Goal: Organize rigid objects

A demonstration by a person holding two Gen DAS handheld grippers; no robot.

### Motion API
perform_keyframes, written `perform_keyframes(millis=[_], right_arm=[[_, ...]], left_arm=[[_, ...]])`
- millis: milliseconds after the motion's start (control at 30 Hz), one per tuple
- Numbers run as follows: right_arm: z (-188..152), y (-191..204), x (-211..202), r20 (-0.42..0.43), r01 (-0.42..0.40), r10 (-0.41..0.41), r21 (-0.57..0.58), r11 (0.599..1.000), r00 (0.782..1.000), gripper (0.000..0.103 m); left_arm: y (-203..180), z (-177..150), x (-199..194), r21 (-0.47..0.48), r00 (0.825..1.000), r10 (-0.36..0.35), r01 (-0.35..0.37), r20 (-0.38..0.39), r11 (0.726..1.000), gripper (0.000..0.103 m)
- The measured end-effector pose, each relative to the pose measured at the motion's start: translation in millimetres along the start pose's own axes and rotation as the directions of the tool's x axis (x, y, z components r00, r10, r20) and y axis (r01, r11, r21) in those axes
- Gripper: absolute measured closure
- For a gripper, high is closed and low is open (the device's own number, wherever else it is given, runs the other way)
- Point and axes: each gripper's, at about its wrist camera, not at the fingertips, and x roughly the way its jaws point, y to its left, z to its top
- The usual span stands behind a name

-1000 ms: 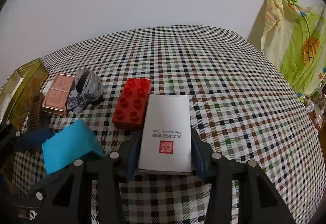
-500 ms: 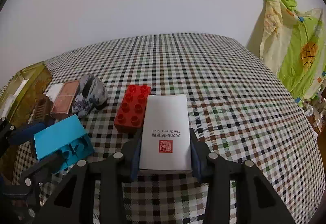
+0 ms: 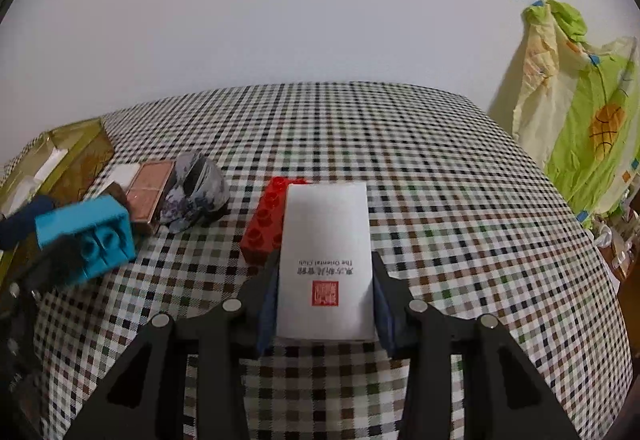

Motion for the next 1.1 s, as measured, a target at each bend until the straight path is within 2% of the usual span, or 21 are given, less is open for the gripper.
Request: perform_keyframes(millis=[267,700,1100], right_arm=[[-3,16,-6,0.021,-0.004,0.004,-0.030,1.000,1.000,0.060],[-9,37,-27,0.107,0.000,0.006,-0.054,0.999,0.994,0.060],[-9,51,-35,0.136,-0.012,0.021,-0.074,0.997,0.990,0.060]], left_arm=[[2,-6,-8,-0.025,1.000,-0.003,0.004,0.026,1.000,0.061],[13,-13,-25,-0.073,0.997,0.043,-0.038,0.069,0.997,0.061],[10,-17,-37,-0.074,0.991,0.091,-0.084,0.099,0.994,0.061]])
